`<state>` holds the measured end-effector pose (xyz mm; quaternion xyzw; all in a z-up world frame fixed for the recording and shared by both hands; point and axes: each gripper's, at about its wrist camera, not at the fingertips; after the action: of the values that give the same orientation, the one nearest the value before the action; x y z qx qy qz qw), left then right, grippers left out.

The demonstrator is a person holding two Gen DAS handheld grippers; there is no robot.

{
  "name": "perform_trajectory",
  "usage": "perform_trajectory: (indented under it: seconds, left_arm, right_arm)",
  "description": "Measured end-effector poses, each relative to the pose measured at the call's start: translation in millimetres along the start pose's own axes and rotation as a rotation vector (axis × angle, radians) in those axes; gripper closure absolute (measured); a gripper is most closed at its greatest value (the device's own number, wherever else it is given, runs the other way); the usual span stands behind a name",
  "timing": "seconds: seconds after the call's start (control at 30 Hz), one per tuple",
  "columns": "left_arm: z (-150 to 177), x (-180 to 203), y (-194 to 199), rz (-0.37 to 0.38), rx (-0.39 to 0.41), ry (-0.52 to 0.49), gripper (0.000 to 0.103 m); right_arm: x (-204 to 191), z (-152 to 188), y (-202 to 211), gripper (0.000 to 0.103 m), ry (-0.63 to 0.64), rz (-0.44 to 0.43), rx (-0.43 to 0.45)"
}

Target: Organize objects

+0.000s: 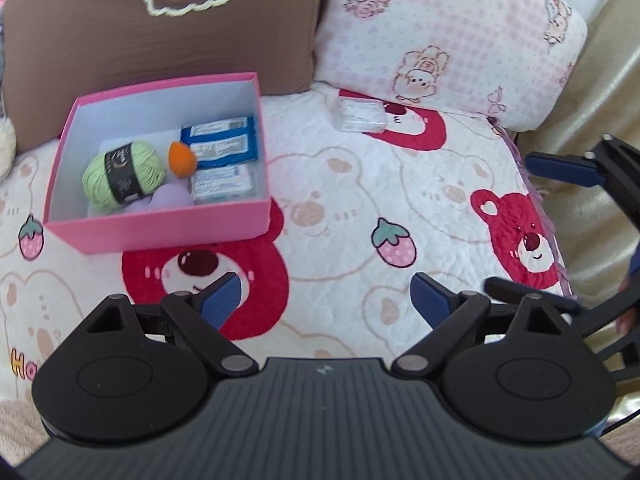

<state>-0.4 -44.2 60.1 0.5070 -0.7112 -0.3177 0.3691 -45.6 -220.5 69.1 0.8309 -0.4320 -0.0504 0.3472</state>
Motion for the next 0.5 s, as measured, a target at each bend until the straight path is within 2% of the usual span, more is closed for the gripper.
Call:
perform_trajectory:
  seconds: [0.1,0.5]
  left_arm:
    - [-10.4,10.1,-5.7,-0.021,0.014,-0.022,0.001]
    - [-54.6,13.9,-57.6,-0.022,-0.004,-0.040,0.001]
  right_arm:
    - [9.3,5.9,-12.5,0.014,-0.048,0.013,0.003]
    - [57.1,29.4,-62.9,0.014,-0.135,0.114,-0.046]
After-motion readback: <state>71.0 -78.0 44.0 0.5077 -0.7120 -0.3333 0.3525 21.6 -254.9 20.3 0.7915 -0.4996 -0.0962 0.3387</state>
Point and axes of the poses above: each gripper's, at about its wrist camera, not at the fingertips, and y roughly against the way its jaws point, x to its right, z to its underside
